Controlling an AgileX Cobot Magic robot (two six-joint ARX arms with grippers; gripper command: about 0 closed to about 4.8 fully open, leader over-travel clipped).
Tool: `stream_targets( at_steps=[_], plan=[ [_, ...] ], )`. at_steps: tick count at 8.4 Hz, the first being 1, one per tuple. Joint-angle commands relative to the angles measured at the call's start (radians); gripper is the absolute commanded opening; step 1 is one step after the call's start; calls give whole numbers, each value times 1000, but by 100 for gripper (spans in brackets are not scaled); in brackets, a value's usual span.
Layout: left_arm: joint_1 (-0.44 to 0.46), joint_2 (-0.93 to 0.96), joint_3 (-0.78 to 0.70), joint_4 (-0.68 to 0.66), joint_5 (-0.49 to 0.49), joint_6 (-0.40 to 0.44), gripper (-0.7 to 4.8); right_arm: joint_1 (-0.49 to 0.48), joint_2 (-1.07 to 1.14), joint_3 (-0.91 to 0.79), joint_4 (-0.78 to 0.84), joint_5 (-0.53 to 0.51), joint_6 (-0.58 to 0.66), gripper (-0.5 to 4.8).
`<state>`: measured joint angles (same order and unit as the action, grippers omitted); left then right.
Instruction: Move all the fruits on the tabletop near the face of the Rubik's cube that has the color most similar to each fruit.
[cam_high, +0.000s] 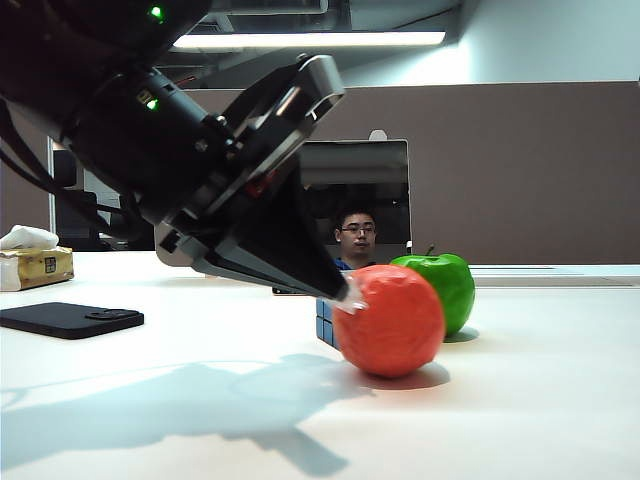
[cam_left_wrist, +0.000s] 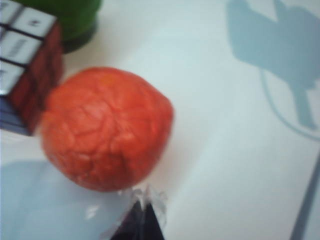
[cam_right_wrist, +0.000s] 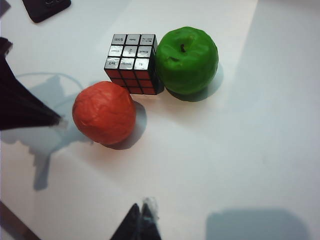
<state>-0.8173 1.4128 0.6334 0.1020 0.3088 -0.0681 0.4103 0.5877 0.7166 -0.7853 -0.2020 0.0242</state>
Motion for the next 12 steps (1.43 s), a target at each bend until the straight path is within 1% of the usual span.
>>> stream_targets(
  at_steps=[1, 2, 3, 4, 5, 8, 9, 10, 11, 12],
  plan=[
    [-60, 104, 3, 169, -48, -63, -5, 0, -70, 5, -33, 1, 21, -1],
    [-59, 104, 3, 174, -85, -62, -5, 0, -70, 5, -33, -2, 22, -1],
    [-58, 127, 3, 208, -111, -64, -5, 1, -81, 5, -33, -2, 26, -1],
    [-61, 172, 5, 245, -52, -121, -5, 0, -132, 5, -57, -1, 28, -1],
    [-64, 168, 5, 244, 37, -132, -5, 0, -132, 5, -57, 0, 28, -1],
    [-68, 131, 4, 243, 20, -127, -5, 0, -132, 5, -57, 1, 28, -1],
    [-67, 67, 4, 222, -40, -113, -5, 0, -132, 5, -56, 2, 28, -1],
    [-66, 38, 4, 202, -75, -95, -5, 0, -132, 5, -56, 2, 28, -1],
    [-60, -14, 4, 156, -130, -72, -5, 0, -132, 5, -56, 3, 28, -1],
    [-55, -53, 3, 114, -163, -56, -5, 0, -133, 5, -56, 10, 28, -1]
  ],
)
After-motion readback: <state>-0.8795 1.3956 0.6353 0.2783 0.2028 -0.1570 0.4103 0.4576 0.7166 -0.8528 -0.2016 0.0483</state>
